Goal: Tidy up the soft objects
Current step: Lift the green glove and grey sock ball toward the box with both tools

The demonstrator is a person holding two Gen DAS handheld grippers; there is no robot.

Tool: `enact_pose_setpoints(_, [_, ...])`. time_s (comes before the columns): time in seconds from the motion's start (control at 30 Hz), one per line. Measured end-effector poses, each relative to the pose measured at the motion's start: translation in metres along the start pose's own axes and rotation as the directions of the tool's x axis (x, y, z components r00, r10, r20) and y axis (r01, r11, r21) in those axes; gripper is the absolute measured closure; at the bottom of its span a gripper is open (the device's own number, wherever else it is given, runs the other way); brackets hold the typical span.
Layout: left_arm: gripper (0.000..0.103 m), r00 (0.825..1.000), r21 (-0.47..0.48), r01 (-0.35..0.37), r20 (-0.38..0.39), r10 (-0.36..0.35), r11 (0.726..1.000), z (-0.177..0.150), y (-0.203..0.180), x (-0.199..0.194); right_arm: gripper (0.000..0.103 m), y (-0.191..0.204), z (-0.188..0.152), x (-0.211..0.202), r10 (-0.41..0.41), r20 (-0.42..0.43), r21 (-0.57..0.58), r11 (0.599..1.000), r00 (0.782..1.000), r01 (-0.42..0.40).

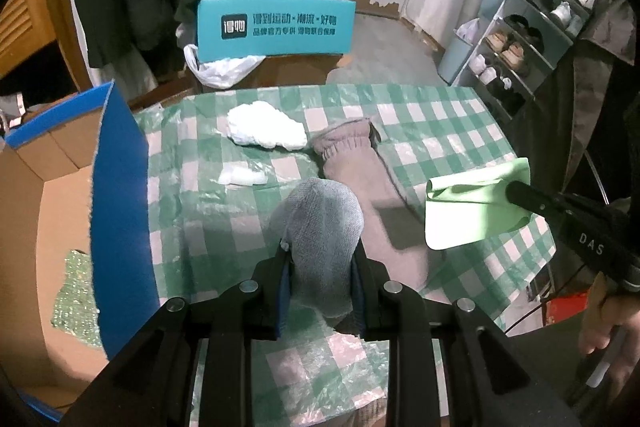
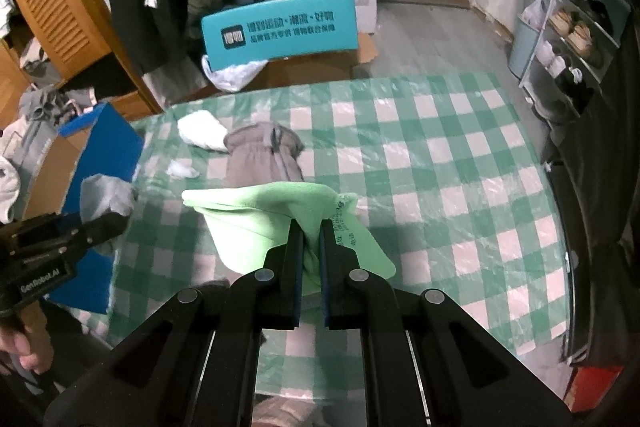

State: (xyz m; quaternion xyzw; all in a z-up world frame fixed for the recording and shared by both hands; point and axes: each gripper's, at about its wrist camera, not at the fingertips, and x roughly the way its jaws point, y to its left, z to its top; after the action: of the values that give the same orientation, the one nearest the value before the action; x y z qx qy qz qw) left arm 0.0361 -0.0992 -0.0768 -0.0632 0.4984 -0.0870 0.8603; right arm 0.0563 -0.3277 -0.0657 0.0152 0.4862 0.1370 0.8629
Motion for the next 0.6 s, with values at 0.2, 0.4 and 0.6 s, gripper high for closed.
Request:
enact_pose_setpoints(0.2, [0.078, 0.999, -0.005, 0.002, 0.04, -0.002, 1.0, 0.004, 0.002, -0.017, 0.097, 0.008, 0.009, -0.012, 0.023, 0.037, -0.004, 1.0, 0.999, -0.023])
enact_pose_setpoints(0.4, [0.078, 0.998, -0.008, -0.004, 0.06, 0.004, 1.0, 0.007, 0.004, -0.027, 0.097, 0.017, 0.016, -0.021, 0.033, 0.059, -0.012, 0.999, 0.998, -0.032])
enact_pose_setpoints(0.6, [0.078, 0.997, -0.011, -0.009, 0.079, 0.01, 1.0, 0.008, 0.007, -0.036, 0.097, 0.026, 0.023, -0.03, 0.052, 0.08, -0.025, 0.998, 0.995, -0.051])
